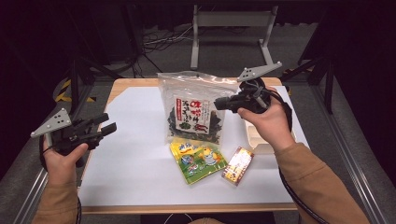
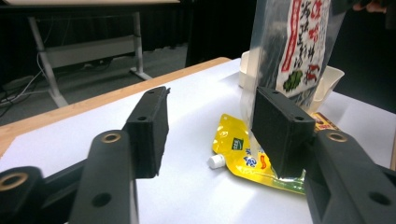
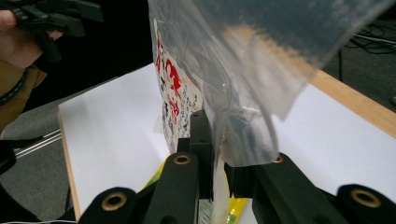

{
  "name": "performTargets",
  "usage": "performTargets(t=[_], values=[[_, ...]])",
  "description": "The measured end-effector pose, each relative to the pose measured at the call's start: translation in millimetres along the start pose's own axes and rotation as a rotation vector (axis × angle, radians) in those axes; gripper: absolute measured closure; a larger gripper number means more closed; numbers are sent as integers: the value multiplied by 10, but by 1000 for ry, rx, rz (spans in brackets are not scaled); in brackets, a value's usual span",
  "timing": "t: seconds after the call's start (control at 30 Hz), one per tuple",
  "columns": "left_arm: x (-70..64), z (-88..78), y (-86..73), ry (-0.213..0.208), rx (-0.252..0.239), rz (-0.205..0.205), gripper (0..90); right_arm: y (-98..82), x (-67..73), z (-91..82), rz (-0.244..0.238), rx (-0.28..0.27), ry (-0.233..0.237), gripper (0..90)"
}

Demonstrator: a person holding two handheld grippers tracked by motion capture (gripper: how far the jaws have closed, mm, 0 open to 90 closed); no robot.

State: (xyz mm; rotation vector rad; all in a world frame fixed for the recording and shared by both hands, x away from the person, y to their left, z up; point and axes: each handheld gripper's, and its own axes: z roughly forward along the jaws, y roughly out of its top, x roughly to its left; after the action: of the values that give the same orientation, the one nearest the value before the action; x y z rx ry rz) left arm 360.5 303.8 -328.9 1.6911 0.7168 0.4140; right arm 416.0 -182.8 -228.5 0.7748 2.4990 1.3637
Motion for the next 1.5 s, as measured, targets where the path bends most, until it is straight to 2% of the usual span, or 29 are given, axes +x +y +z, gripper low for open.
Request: performTargets(t=[0.33, 0.6, 0.73, 0.93, 1.07, 1.13, 1.43, 1.5], values=[[69, 46, -80, 18, 24, -10, 425, -17, -205, -291, 16, -16, -96, 832], [121, 83, -149, 38, 34, -19, 402, -32, -331, -436, 32, -19, -152, 832], [133, 118, -178, 59, 41, 4, 366, -25, -389, -505, 32, -20, -182, 831], [134, 148, -198, 65, 56, 2, 344, 3, -460, -610, 32, -25, -224, 831], [125, 176, -207, 56, 79, -6, 342, 22, -503, -673, 22, -23, -250, 832], [128, 196, -206, 36, 104, -45, 328, 29, -515, -703, 24, -27, -261, 832], [117, 260, -227, 59, 139, -26, 291, 27, -612, -818, 27, -29, -312, 832], [112, 282, -234, 62, 146, -11, 290, 26, -633, -851, 28, -29, -329, 832]])
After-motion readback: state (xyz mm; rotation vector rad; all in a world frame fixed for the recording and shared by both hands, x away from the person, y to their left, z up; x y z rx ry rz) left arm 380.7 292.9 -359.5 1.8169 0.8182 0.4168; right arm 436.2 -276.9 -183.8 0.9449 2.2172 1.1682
